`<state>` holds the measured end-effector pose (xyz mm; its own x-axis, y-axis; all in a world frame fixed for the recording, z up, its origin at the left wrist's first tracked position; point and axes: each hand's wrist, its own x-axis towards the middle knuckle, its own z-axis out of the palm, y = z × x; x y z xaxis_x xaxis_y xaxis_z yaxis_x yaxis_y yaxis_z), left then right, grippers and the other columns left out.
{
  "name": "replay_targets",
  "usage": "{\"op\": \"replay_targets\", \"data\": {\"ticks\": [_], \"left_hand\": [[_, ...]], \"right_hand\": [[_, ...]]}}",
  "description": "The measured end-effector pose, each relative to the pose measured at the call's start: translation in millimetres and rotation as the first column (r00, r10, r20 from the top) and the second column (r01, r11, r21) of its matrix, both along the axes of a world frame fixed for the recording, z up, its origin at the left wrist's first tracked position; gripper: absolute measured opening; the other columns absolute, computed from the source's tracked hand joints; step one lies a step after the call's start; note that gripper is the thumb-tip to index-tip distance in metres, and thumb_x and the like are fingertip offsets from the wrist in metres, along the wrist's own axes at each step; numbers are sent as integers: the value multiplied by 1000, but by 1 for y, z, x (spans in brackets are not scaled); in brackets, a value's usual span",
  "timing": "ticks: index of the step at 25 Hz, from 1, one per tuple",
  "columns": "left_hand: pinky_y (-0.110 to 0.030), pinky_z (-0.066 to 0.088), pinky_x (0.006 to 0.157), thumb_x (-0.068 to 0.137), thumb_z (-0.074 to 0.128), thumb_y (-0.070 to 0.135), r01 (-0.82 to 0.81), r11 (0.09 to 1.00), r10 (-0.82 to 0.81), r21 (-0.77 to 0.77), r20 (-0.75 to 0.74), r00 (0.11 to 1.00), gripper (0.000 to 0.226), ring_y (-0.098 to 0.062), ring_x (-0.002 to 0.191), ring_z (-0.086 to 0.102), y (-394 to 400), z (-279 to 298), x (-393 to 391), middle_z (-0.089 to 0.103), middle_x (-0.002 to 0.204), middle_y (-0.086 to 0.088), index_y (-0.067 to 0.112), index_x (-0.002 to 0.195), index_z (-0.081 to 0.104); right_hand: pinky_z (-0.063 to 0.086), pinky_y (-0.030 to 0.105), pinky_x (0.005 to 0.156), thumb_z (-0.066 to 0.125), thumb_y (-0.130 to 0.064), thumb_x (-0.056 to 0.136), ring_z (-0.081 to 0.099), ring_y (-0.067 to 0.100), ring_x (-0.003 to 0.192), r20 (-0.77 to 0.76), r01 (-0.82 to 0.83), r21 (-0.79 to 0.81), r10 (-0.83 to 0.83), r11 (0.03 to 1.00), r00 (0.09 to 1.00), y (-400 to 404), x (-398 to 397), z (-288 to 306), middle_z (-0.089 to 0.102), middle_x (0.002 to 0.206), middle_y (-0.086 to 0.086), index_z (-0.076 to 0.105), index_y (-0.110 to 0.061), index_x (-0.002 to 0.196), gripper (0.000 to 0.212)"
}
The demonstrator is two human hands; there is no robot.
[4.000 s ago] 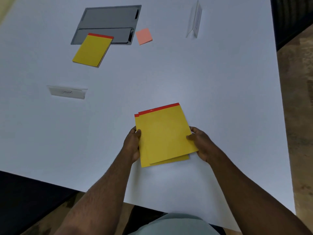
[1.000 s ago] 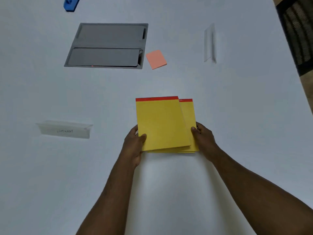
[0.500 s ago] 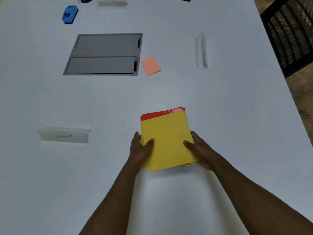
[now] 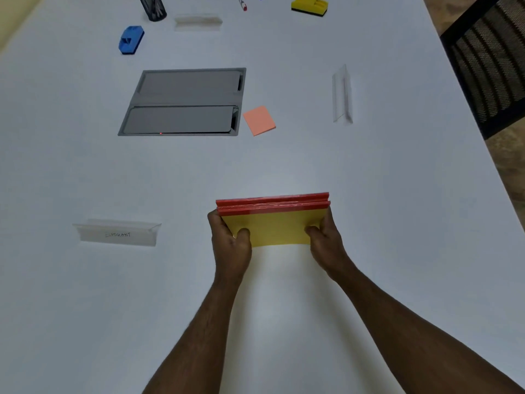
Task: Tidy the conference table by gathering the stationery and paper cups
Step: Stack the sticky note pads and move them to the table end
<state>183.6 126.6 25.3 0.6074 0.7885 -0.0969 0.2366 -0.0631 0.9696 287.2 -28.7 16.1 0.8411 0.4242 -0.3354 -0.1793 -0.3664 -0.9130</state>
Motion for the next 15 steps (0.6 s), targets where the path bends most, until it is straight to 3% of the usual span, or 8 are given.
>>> {"op": "replay_targets", "data": {"ticks": [2, 4, 7, 10, 13, 15], "left_hand": [[-7, 45, 71, 69, 47, 0, 13, 999, -15, -37, -34, 999, 59, 7, 86, 56, -4, -8, -4, 57, 95, 25, 27, 122, 44], [-9, 44, 82, 78, 52, -3, 38, 994, -50, -102, -109, 993, 67, 4, 100, 56, -9, -18, -8, 57, 112, 18, 21, 139, 38], [-20, 46, 85, 89, 60, 1, 108, 992, -118, -64, -160, 980, 52, -7, 104, 59, -5, -24, -16, 61, 116, 9, 22, 134, 45], [-34, 54, 82, 88, 67, 13, 245, 964, -263, -104, -228, 937, 30, -12, 95, 66, 34, -27, -20, 67, 105, 8, 31, 108, 54], [-47, 54, 88, 86, 66, 26, 171, 910, -289, -377, -282, 915, 28, -22, 102, 66, 69, -34, -31, 67, 116, -1, 28, 112, 57], [-47, 55, 83, 90, 63, 22, 64, 885, -221, -461, -295, 929, 30, -27, 102, 66, 82, -43, -37, 65, 120, -7, 21, 119, 54]], "right_hand": [[39, 12, 74, 43, 3, 88, 50, -13, 88, -9, 0, -19, 0, 1000, 1000, 0, -2, -7, 51, 100, -29, 37, -66, 106, 72], [39, 16, 80, 41, 6, 87, 51, -8, 93, -29, -38, -52, 36, 998, 999, -2, -4, -15, 50, 104, -29, 33, -52, 125, 70], [42, 32, 85, 40, 5, 90, 48, 11, 95, 17, -108, -175, 113, 979, 993, -7, -2, -21, 50, 109, -9, 30, -25, 141, 60], [45, 33, 79, 42, -2, 89, 56, 20, 97, -18, -251, -260, 255, 932, 967, -2, 15, -16, 57, 108, -3, 43, -18, 131, 45], [48, 34, 81, 50, -12, 90, 62, 18, 94, -173, -496, -356, 466, 792, 868, 12, 34, -13, 68, 101, -4, 61, -19, 113, 26], [50, 34, 84, 57, -14, 88, 65, 17, 93, -201, -548, -385, 512, 743, 835, 25, 47, -15, 71, 97, -3, 67, -19, 105, 20]]}}
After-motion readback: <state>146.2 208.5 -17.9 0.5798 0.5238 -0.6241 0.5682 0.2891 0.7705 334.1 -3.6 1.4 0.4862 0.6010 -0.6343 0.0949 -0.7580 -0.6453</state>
